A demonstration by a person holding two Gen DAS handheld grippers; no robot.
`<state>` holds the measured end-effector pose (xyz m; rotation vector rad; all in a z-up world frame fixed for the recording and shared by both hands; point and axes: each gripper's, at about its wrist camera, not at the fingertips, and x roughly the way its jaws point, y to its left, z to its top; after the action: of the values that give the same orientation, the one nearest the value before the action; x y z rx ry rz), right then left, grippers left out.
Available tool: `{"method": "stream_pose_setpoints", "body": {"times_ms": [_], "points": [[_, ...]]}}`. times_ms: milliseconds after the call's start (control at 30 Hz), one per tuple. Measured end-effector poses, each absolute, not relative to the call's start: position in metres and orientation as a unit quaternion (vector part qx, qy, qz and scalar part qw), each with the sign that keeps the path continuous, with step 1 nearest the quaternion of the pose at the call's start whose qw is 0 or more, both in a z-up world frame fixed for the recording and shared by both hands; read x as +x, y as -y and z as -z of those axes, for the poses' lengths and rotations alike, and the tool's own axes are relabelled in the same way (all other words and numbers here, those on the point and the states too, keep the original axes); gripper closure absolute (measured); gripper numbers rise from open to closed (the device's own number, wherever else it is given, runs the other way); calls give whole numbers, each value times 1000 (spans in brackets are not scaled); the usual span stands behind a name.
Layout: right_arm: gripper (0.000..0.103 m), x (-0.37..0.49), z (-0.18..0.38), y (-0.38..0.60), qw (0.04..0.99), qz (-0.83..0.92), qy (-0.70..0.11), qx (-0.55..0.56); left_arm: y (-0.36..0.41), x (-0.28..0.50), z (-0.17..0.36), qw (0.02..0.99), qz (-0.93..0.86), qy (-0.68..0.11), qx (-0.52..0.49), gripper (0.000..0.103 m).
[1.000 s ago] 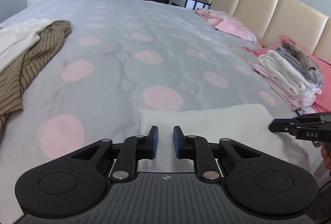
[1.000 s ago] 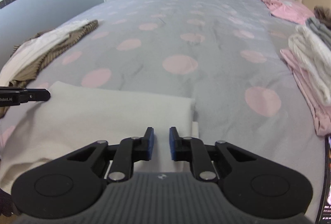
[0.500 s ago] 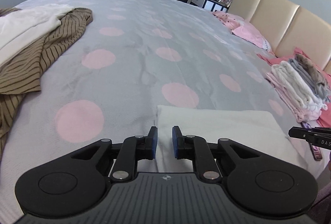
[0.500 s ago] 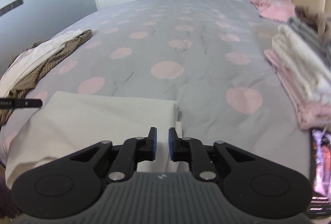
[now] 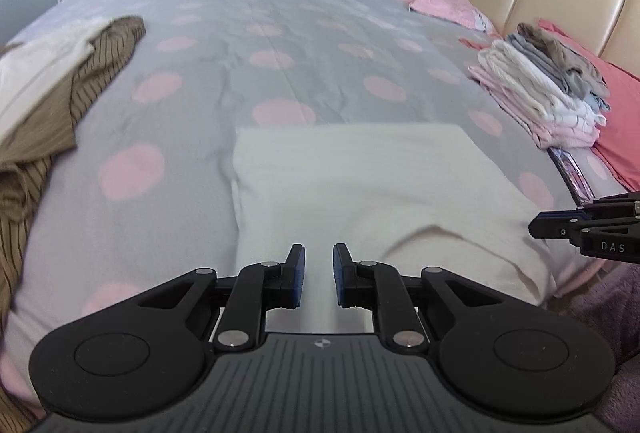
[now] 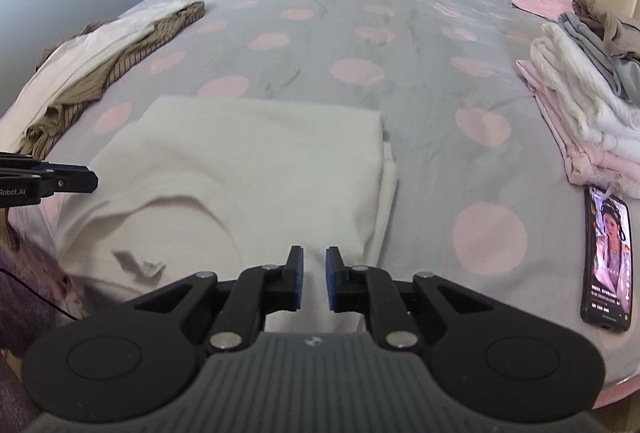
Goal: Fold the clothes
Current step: 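Move both grippers to the folded shirt's edge and pinch it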
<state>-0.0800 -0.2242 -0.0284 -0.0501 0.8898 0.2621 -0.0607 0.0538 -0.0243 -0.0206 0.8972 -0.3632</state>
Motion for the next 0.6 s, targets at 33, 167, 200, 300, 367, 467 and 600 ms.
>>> {"method": "stream_pose_setpoints", "body": {"times_ms": [33, 167, 200, 300, 367, 467, 600], "points": [[88, -82, 29, 224, 892, -126, -433, -25, -53, -62, 26, 882, 177, -437, -9, 91], [88, -82, 43, 222, 875, -129, -465, -25, -50, -63, 37, 867, 179, -465, 0, 91], [88, -81, 45, 221, 873, -130, -469, -29, -50, -63, 41, 862, 178, -474, 1, 91], [88, -82, 52, 219, 867, -131, -480, -36, -49, -63, 50, 852, 177, -493, 10, 91], [89, -83, 56, 218, 863, -131, -487, -36, -49, -63, 52, 850, 176, -497, 13, 91], [89, -84, 59, 217, 861, -132, -490, -38, -49, -63, 54, 847, 173, -503, 14, 91], [89, -87, 59, 217, 862, -132, -488, -41, -48, -65, 54, 847, 172, -503, 22, 91]]}}
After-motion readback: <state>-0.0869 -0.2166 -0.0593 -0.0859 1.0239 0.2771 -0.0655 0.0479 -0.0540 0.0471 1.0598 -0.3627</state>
